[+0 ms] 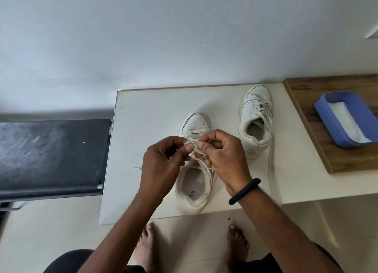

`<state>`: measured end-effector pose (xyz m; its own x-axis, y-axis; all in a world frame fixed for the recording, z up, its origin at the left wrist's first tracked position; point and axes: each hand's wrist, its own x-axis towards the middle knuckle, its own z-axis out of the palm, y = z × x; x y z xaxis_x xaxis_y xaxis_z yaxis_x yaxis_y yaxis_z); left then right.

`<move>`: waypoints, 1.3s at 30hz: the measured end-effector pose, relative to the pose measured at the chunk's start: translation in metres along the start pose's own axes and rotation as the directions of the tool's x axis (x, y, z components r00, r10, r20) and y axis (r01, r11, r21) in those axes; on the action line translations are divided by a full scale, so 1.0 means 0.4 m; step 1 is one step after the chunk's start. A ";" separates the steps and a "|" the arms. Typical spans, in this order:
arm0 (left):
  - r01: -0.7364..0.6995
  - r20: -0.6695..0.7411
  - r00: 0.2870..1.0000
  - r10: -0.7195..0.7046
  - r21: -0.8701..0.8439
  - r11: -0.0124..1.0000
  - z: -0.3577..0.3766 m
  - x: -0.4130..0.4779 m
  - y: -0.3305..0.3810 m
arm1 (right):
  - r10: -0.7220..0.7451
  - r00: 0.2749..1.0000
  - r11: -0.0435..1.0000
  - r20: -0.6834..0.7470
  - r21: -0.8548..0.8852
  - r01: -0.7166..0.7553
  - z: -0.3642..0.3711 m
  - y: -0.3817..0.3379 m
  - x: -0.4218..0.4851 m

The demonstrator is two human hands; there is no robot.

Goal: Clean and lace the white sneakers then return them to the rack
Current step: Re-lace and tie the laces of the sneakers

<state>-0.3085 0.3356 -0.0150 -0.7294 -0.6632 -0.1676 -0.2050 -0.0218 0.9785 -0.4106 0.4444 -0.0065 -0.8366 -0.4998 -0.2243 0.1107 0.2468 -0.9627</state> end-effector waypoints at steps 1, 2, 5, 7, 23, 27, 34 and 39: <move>-0.018 -0.018 1.000 0.018 0.023 1.000 0.003 0.000 0.000 | -0.010 1.000 0.998 0.024 -0.056 0.011 -0.003 0.000 0.002; -0.032 -0.038 0.999 0.034 0.046 0.998 0.005 0.000 0.001 | -0.005 0.998 0.996 0.061 -0.092 0.010 -0.008 -0.001 0.004; -0.050 -0.085 0.995 0.058 0.101 0.994 0.009 -0.001 0.000 | 0.064 0.974 0.993 0.216 -0.106 -0.042 -0.031 -0.006 0.006; -0.064 -0.092 0.993 0.075 0.117 0.991 0.012 -0.004 0.001 | 0.069 0.963 0.987 0.262 -0.156 -0.028 -0.035 -0.008 -0.001; 0.239 -0.033 0.965 -0.260 -0.298 0.924 -0.003 -0.006 0.023 | -0.546 0.837 0.582 0.027 -0.706 0.402 -0.030 -0.029 -0.078; 0.240 -0.026 0.966 -0.257 -0.284 0.928 -0.006 -0.010 0.022 | -0.322 0.946 0.751 0.029 -0.601 0.274 0.005 -0.009 -0.084; 0.196 0.008 0.980 -0.200 -0.236 0.952 -0.008 -0.015 0.035 | -0.220 0.970 0.873 -0.107 -0.465 0.146 0.018 0.011 -0.067; 0.199 0.015 0.980 -0.201 -0.233 0.952 -0.007 -0.020 0.032 | -0.151 0.977 0.953 -0.151 -0.286 0.103 0.024 0.021 -0.056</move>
<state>-0.3035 0.3383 -0.0007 -0.6833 -0.6338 -0.3625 -0.1880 -0.3271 0.9261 -0.3858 0.4494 -0.0111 -0.9149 -0.4005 -0.0506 -0.1346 0.4209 -0.8970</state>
